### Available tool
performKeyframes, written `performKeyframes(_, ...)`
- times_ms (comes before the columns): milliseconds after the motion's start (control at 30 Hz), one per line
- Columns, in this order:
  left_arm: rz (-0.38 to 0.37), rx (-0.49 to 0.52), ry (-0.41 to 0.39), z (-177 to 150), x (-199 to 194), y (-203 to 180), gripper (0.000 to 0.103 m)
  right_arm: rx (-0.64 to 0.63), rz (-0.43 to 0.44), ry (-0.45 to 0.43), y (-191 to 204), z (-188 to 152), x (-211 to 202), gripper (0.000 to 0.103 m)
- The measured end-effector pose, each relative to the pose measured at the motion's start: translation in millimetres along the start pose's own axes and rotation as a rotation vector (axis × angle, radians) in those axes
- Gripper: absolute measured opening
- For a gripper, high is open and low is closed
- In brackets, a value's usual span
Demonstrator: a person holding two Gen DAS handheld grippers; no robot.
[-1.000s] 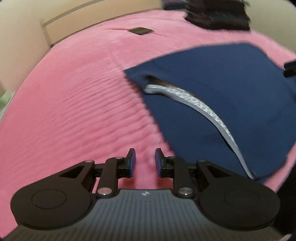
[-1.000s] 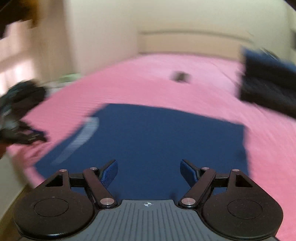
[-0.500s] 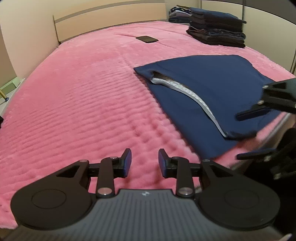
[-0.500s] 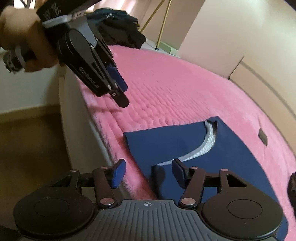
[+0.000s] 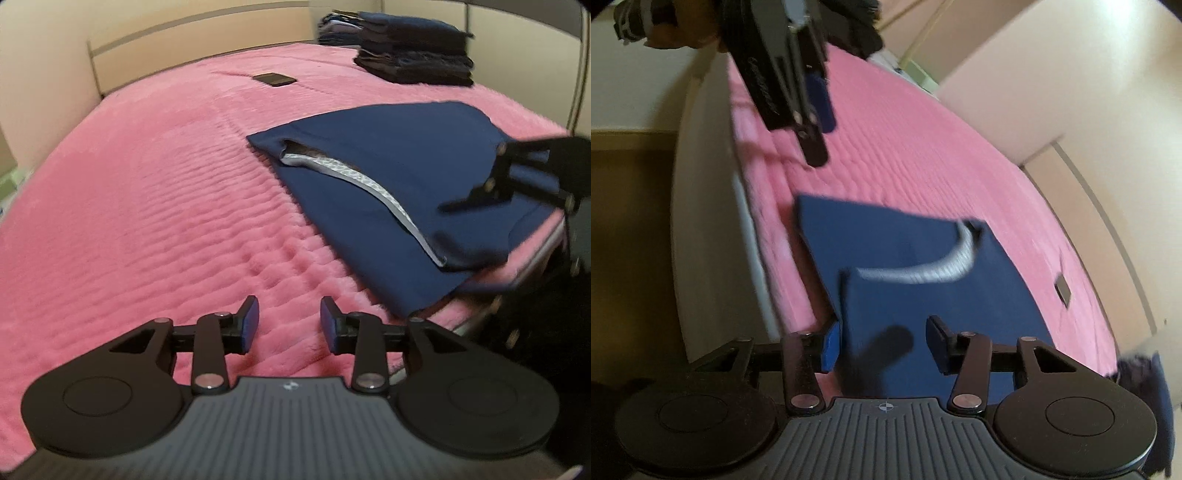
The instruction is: Fold clothes
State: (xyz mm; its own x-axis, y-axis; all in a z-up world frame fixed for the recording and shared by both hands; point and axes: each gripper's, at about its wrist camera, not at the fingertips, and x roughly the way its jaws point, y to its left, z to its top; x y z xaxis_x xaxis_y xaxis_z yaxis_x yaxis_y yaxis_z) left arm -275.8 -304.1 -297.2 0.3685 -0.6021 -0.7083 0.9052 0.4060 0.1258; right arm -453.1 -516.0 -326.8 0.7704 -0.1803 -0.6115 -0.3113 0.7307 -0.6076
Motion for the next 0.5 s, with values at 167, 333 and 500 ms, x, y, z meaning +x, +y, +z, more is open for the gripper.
performKeyframes(167, -0.004, 0.010, -0.001, 5.0, 8.6, -0.8, 0.034, -0.004, 0.019, -0.019, 3.0, -0.6, 2.5, 0.008)
performKeyframes(333, 0.021, 0.059, -0.016, 17.1, 14.6, 3.3, 0.036, 0.192, 0.042, -0.087, -28.9, -1.4, -9.8, 0.003)
performKeyframes(500, 0.069, 0.266, -0.042, 29.3, 28.7, 3.6, 0.053, 0.393, 0.073, -0.149, -78.7, -5.9, -27.7, 0.003)
